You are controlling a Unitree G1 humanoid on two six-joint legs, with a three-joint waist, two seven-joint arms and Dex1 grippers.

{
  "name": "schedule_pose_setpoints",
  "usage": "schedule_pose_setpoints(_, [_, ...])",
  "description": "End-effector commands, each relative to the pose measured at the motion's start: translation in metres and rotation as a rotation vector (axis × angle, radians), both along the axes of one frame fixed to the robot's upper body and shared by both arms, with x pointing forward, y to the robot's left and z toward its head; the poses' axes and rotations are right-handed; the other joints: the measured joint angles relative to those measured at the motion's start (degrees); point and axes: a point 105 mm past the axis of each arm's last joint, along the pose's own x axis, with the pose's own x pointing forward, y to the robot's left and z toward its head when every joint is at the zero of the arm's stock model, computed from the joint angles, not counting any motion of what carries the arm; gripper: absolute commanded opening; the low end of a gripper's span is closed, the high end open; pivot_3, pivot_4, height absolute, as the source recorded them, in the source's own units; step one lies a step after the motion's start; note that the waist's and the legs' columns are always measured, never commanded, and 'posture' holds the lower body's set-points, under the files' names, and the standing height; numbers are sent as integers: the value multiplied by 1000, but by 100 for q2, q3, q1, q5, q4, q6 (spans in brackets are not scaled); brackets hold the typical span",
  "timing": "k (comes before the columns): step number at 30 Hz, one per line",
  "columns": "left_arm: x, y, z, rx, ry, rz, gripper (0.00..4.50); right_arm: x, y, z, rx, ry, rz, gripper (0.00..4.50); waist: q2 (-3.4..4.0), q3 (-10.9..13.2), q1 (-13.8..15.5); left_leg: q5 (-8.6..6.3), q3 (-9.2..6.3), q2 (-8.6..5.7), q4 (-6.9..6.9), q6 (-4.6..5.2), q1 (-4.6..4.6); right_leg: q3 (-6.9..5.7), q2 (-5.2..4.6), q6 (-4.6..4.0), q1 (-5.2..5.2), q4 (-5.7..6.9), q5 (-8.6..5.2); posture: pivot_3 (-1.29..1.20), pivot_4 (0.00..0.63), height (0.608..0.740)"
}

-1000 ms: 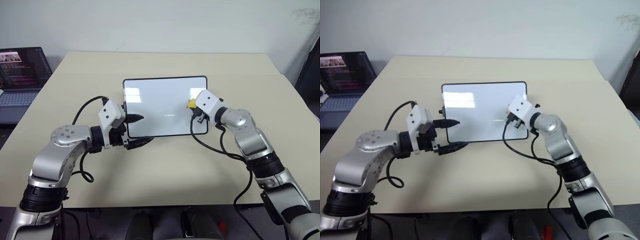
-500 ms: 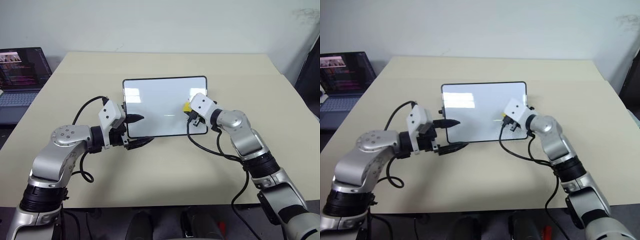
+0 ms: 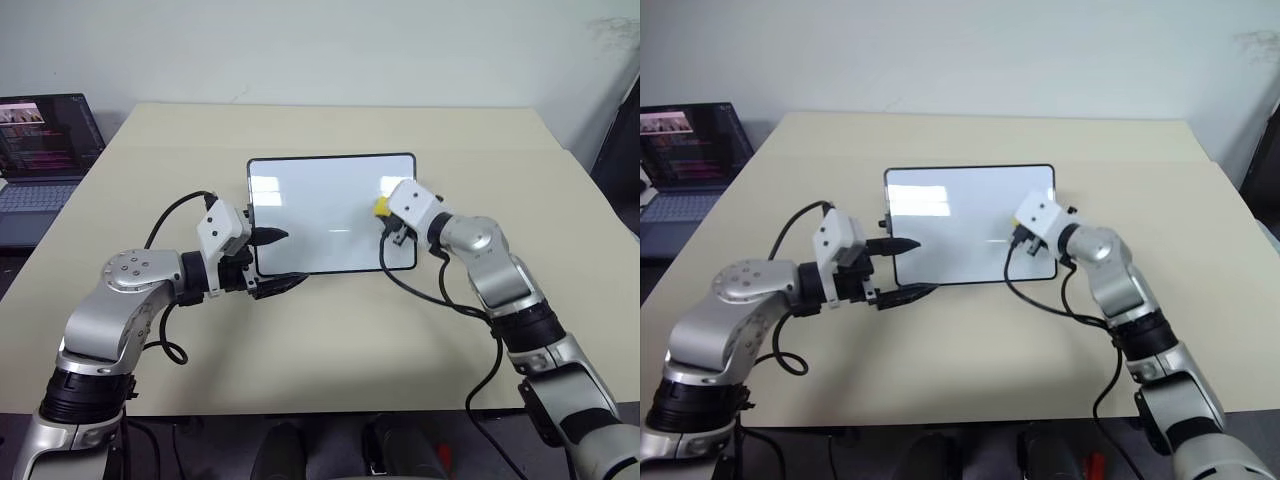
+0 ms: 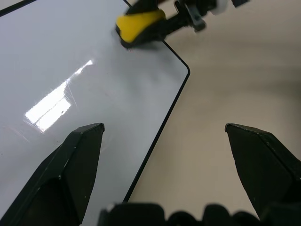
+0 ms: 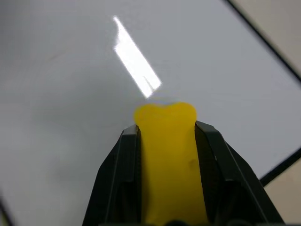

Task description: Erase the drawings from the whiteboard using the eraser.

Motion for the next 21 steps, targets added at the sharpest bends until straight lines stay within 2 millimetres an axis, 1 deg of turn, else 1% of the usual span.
schedule_pose_setpoints(1, [-2,-4,10,-1,-48,-32,4500,4,-9,1,-9,-11,-51,1194,1,0,-5,0,0,0,0,0,2,0,0,7,1,1,-4,0,150,740])
schedule_pose_setpoints(3, [-3,-6,9,-1,-43,-41,4500,13,-17,19,11,-107,-116,1194,1,1,-3,2,-1,0,1,1,4,-1,1,10,1,4,-5,0,150,740])
schedule_pose_setpoints(6, [-3,-7,9,0,-41,-50,4500,18,-23,25,30,-141,-153,1194,1,1,5,3,0,-1,2,1,4,-1,1,10,1,4,-5,0,150,740])
schedule_pose_setpoints(7, [-3,-7,9,0,-41,-53,4500,18,-24,26,33,-142,-161,1194,1,0,5,3,1,-1,2,1,3,0,1,10,1,4,-5,0,150,740])
schedule_pose_setpoints(11, [-3,-8,10,2,-42,-64,4500,15,-32,10,-1,-68,-163,1194,1,0,6,3,1,-1,0,1,0,2,0,5,1,-2,-3,0,150,740])
schedule_pose_setpoints(14, [-3,-8,10,2,-44,-63,4500,6,-26,-3,-27,8,-103,1194,0,0,8,2,0,-1,-1,2,-1,-1,0,5,1,-3,-3,0,150,740])
schedule_pose_setpoints(16, [-2,-8,10,2,-45,-62,4500,1,-19,-7,-26,32,-68,1194,-1,0,6,2,0,-1,0,2,-1,-1,0,6,2,-2,-4,0,150,740])
schedule_pose_setpoints(18, [-2,-8,10,1,-45,-61,4500,0,-13,-6,-16,19,-57,1194,-1,0,-20,2,1,0,0,2,3,2,0,8,2,-1,-4,0,150,740])
schedule_pose_setpoints(21, [-3,-8,9,2,-43,-62,4500,8,-12,8,28,-58,-94,1194,-1,0,-45,3,1,2,0,2,8,3,3,10,2,3,-6,0,150,740])
